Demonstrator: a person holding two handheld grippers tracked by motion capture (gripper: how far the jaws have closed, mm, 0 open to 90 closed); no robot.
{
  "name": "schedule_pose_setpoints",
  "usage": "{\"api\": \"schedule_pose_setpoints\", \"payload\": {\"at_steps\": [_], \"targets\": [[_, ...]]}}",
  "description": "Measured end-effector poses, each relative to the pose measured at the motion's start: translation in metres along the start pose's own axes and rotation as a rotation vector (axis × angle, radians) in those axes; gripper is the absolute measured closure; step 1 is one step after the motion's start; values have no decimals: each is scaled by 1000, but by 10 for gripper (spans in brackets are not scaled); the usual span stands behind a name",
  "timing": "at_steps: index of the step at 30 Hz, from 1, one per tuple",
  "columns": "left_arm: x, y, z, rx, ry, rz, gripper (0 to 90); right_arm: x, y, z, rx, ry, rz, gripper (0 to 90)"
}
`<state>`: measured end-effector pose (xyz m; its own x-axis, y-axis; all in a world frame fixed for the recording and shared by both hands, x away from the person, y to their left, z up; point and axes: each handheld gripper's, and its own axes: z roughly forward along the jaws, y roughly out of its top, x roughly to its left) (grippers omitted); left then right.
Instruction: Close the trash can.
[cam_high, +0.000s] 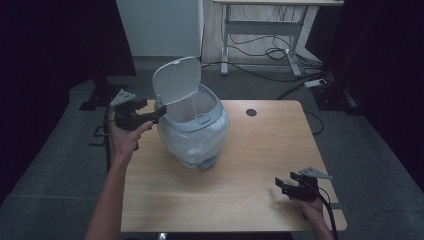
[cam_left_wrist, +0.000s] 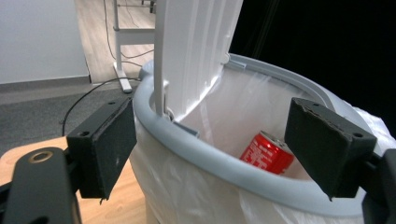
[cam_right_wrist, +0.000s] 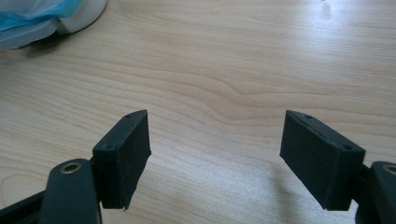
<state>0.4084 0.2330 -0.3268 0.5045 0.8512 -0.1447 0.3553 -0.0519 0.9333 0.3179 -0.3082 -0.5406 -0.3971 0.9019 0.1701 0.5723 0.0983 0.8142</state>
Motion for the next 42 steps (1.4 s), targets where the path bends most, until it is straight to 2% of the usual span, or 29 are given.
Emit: {"api": "schedule_pose_setpoints", "payload": {"at_steps": [8, 14, 22, 24, 27, 32, 36, 39, 42], "targets": [[6, 14, 13, -4, -2, 3, 165, 5, 0, 0, 1, 7, -53, 232], [5, 25, 27, 2, -10, 11, 167, 3, 0, -1, -11, 3, -54, 220], [2, 37, 42, 1, -45, 19, 169, 0, -2, -2, -7, 0, -54, 220], [0, 40, 43, -7, -59, 17, 173, -1, -2, -2, -6, 1, -56, 220], [-2, 42, 43, 2, -48, 32, 168, -1, -2, -2, -4, 10, -54, 218], [0, 44, 40, -18, -69, 15, 168, 1, -1, -4, -14, 38, -45, 216], [0, 50, 39, -37, -87, 1, 170, 5, -1, -3, -7, 44, -56, 216], [-4, 49, 38, -35, -102, 16, 172, 6, -1, -1, 0, 51, -68, 215], [-13, 46, 36, -23, -135, 37, 170, 6, -1, -1, 1, 58, -63, 216]]}}
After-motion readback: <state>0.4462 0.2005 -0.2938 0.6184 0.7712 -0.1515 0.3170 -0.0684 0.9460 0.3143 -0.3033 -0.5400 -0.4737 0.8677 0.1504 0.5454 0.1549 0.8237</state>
